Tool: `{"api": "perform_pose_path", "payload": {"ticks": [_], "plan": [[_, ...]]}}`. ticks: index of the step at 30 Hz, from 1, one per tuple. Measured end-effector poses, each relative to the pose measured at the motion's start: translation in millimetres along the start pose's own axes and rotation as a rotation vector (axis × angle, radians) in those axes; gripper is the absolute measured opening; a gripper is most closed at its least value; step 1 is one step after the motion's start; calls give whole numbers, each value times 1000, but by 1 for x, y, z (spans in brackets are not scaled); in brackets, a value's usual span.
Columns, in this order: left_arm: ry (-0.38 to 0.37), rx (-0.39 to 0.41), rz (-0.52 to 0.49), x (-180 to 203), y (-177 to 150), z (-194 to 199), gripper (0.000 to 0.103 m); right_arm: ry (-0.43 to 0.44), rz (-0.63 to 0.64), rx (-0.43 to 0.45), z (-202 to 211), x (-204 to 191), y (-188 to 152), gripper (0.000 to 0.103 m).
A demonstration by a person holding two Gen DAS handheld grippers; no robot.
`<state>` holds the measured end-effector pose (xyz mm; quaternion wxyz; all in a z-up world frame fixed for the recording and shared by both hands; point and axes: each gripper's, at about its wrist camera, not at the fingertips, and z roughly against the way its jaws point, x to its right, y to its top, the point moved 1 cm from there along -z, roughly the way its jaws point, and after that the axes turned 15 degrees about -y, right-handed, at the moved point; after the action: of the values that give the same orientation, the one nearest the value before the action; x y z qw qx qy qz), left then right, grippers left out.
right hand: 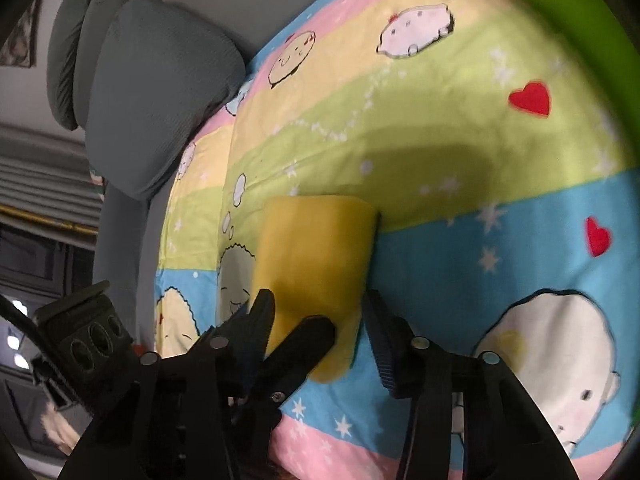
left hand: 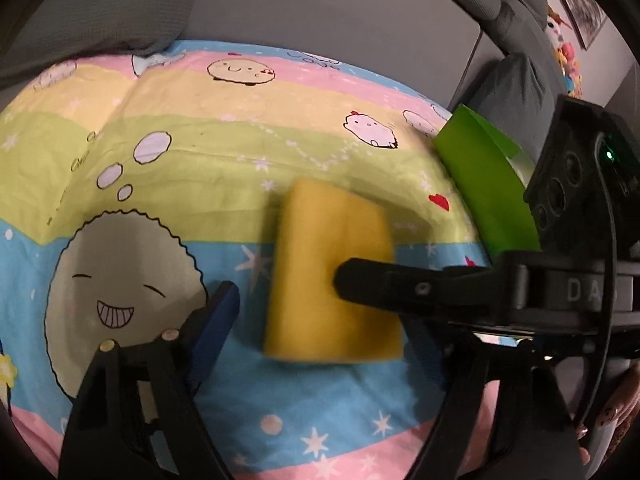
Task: Organize objects
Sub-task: 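Close the right gripper on the yellow sponge and lift it, then carry the yellow sponge with the right gripper over the green box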
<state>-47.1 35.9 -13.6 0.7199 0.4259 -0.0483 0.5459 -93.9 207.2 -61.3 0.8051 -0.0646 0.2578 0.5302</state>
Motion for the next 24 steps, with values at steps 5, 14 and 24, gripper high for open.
{"api": "perform_pose_path", "payload": {"ticks": [5, 14, 24], "plan": [[11, -7, -24, 9, -5, 0, 69, 1, 20, 10, 5, -2, -8, 39], [-16, 57, -81, 46, -6, 26, 69, 8, 70, 111, 53, -9, -24, 39], [-39, 79, -159, 86, -9, 42, 69, 8, 71, 190, 94, -6, -39, 39]]}}
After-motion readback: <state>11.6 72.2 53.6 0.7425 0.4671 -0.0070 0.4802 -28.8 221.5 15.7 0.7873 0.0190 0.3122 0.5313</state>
